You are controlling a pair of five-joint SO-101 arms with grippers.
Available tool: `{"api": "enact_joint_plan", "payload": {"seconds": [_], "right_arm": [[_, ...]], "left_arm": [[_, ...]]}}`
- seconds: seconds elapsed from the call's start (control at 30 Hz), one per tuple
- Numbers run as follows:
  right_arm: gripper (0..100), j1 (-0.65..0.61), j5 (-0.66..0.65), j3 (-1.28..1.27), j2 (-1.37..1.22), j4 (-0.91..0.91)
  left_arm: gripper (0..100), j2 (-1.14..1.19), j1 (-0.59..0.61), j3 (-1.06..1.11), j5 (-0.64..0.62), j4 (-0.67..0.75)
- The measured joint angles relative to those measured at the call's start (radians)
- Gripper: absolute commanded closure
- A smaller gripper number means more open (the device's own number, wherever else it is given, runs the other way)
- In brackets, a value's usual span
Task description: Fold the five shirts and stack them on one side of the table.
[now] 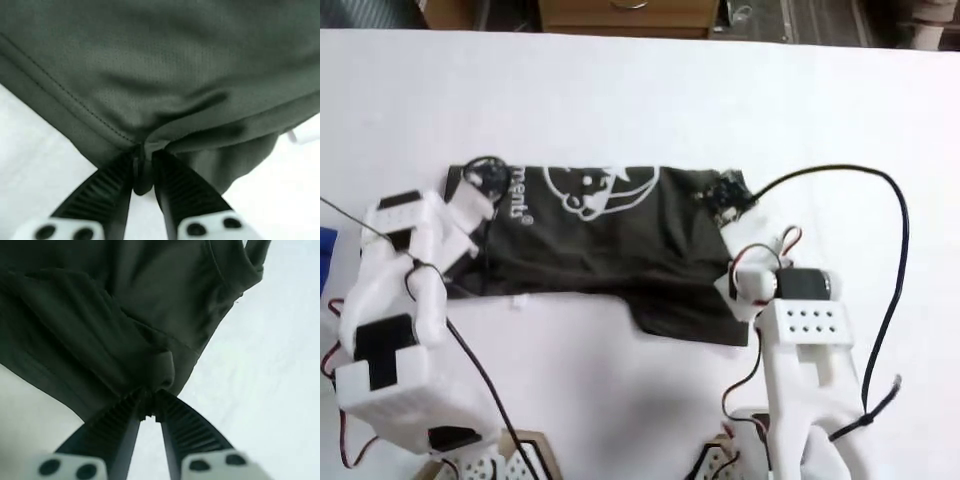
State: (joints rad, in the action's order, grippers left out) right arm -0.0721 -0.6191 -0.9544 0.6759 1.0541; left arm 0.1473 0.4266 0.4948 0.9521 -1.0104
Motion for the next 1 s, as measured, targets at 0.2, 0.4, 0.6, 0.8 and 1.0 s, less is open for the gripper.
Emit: {"api": "enact_joint_plan", "payload": {"seconds": [0.2, 0.4, 0.6, 0.8, 1.0], "right_arm": [[90.9, 0.0, 0.0, -0.044, 0.005, -0.026], [72.1, 0.003, 0.0, -0.048, 0.005, -0.026], [71.9, 0.003, 0.0, -0.048, 0.005, -0.026], [71.9, 0.003, 0.0, 0.046, 0.005, -0.008], [71.9, 0.003, 0.0, 0.181, 0.005, -0.002]], "left_arm": [[76, -0.014, 0.008, 0.023, 0.0, 0.0], [74, -0.017, 0.008, 0.003, 0.0, -0.026], [74, -0.012, 0.006, -0.1, 0.0, -0.146], [74, -0.011, 0.005, -0.301, 0.0, -0.295], [74, -0.008, 0.003, -0.505, -0.015, -0.358]]}}
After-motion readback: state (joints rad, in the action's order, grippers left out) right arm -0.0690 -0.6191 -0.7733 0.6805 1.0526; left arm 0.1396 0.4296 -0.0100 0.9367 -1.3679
